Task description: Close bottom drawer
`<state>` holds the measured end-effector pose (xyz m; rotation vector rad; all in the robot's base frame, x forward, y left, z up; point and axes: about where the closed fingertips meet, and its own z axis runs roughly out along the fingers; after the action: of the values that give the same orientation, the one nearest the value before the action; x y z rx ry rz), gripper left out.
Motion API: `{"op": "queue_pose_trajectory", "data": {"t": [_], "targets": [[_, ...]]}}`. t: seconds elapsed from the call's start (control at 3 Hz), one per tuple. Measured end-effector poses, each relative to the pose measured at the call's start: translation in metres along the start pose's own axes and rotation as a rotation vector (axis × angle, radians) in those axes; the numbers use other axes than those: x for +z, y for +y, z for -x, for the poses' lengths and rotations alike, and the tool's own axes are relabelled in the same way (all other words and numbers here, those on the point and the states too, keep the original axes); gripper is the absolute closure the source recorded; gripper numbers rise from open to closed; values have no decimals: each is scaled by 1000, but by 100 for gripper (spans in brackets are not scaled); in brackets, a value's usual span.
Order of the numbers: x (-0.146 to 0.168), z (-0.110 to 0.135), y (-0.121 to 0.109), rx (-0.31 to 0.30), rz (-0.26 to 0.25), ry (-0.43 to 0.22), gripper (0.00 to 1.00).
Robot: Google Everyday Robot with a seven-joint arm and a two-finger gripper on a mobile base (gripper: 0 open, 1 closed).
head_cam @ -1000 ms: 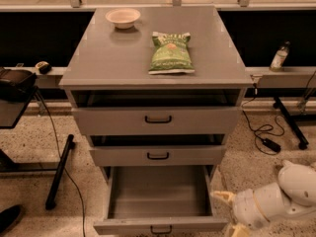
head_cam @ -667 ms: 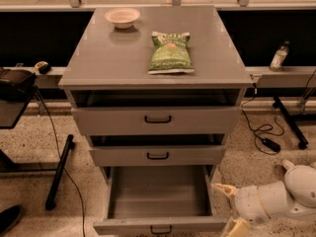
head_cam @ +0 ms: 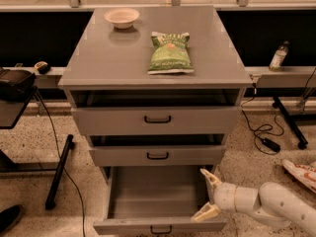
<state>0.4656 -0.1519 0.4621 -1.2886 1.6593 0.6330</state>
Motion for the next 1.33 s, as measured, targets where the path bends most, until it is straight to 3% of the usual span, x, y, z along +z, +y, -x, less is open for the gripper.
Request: {"op": "queue_pose_trajectory", "data": {"t": [0.67, 1.0, 1.33], "targets": [[22, -25, 3, 21, -18, 51, 0], [38, -80, -2, -55, -52, 111, 18], [77, -169, 28, -150, 39, 113, 50]]}}
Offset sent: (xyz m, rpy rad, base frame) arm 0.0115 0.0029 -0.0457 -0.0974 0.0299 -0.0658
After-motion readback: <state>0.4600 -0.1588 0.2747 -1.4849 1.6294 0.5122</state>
